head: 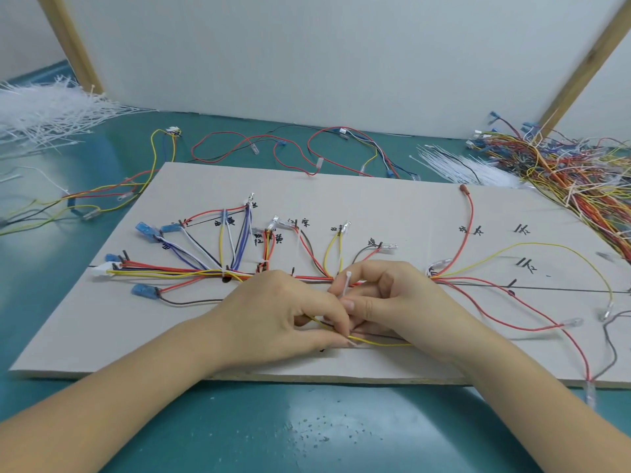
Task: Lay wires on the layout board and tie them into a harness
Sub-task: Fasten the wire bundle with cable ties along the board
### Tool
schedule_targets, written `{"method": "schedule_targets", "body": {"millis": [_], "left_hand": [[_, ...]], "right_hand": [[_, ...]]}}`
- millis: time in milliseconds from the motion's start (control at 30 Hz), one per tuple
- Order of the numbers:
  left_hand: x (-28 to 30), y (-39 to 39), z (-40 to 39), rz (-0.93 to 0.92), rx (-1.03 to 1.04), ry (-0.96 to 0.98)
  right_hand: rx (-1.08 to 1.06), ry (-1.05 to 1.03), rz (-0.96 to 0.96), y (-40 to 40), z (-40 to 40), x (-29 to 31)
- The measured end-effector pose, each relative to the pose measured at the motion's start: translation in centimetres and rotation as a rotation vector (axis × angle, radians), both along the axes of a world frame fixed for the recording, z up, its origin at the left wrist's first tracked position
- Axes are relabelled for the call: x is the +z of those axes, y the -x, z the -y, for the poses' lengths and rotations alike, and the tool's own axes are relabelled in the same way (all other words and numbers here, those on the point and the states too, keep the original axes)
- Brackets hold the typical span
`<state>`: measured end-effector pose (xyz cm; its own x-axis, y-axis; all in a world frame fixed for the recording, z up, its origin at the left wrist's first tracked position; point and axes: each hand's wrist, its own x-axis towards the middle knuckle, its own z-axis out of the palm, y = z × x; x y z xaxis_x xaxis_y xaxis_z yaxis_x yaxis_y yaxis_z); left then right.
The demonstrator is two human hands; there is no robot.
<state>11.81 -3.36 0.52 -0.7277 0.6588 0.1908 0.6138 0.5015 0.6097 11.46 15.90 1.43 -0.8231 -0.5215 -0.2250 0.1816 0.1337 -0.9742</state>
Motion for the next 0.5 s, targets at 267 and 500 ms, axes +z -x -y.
{"method": "schedule_targets", "body": {"millis": [267,500], "left_hand": [[-0.70,0.00,-0.62,0.247,0.135,-0.308],[0.03,0.36,-0.92,0.334,0.162,-0.431]], "right_hand": [[-0.045,-0.004,-0.117,-0.55,0.36,0.00],[-0.095,0.013,-0.102,-0.52,0.36,-0.13]]}}
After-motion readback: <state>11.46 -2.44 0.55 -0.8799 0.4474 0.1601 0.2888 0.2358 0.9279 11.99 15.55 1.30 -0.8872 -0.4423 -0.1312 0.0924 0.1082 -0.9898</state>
